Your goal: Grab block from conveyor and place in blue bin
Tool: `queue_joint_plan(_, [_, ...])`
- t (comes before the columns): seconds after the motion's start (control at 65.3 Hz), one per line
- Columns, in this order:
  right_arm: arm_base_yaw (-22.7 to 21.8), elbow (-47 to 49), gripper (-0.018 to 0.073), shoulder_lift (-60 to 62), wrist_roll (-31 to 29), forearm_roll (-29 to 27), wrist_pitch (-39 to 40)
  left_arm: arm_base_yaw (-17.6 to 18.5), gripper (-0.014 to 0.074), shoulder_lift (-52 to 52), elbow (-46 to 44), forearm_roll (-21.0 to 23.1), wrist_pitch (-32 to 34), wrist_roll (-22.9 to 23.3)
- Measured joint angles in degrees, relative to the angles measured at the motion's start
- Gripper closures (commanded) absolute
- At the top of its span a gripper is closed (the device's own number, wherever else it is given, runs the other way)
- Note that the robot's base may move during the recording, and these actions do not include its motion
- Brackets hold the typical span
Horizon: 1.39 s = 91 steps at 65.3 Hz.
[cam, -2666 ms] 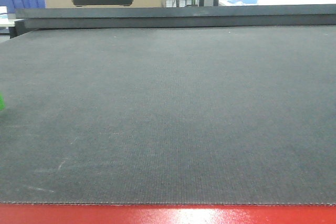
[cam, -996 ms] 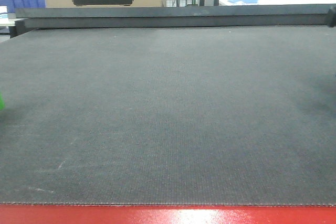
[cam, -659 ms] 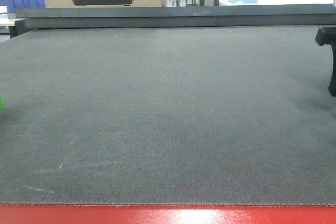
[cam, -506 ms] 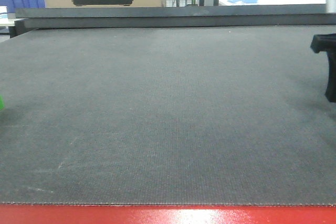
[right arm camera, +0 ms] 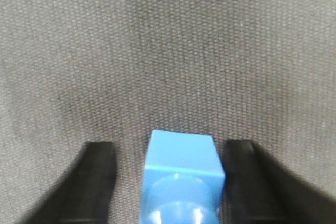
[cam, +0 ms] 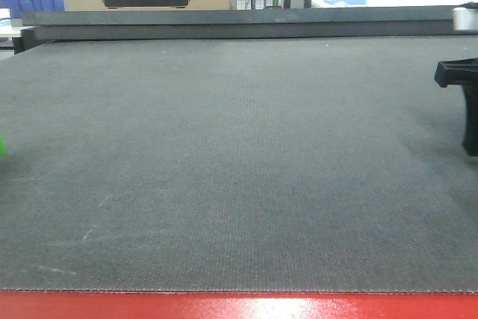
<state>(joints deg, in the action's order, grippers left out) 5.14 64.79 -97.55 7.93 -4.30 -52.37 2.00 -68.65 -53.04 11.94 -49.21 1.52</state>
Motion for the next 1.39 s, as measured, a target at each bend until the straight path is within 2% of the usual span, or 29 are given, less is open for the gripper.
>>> queue_joint_plan(0.092, [0.0,0.0,0.0732,0.0,0.1,0.1,-0.3,0.0,0.0707,-0.6,-0.9,-1.1,-0.8,2.1])
queue_joint_plan(0.276, [0.0,0.1,0.0715,0.7,0.1,0.1,-0.9,0.0,0.0707,-6.4,-7.4,-5.3,-5.9,4.0])
queue_joint_plan(0.444, [0.0,0.1,0.0715,5.4,0.1,0.1,-1.6,0.0,0.0689,-14.6,-14.1,-7.7,-6.9,4.2])
queue_joint_plan(0.521, [0.0,0.1,0.0715,8.0,0.1,0.1,-1.8,0.0,0.0617,-17.7,-16.4,-9.4,-7.2,4.2])
queue_joint_plan(0.628, [0.0,0.1,0.0715,11.2,0.1,0.1,-2.0,0.0,0.0456,-21.1,-18.2,-11.9,-7.7,4.3])
queue_joint_plan(0.72, [0.0,0.1,0.0715,12.6,0.1,0.1,-2.0,0.0,0.0339,-23.7,-18.4,-12.4,-8.1,4.3])
queue_joint_plan(0.781, [0.0,0.1,0.0715,13.0,0.2,0.1,-2.1,0.0,0.0288,-25.1,-18.4,-12.5,-8.1,4.3])
queue_joint_plan(0.858, [0.0,0.1,0.0715,13.1,0.2,0.1,-2.1,0.0,0.0267,-26.7,-18.3,-12.6,-7.4,4.4])
queue_joint_plan(1.072, [0.0,0.1,0.0715,13.1,0.2,0.1,-2.2,0.0,0.0269,-32.0,-17.7,-12.6,-3.5,4.4])
queue_joint_plan(1.164, [0.0,0.1,0.0715,13.1,0.2,0.1,-2.2,0.0,0.0306,-33.1,-17.7,-12.6,-3.1,4.4])
queue_joint_plan(1.272, [0.0,0.1,0.0715,13.1,0.2,0.1,-2.2,0.0,0.0434,-33.8,-17.7,-12.8,-3.1,4.4])
queue_joint_plan(1.394, [0.0,0.1,0.0715,13.1,0.2,0.1,-2.2,0.0,0.0664,-33.9,-17.7,-12.8,-3.4,4.4])
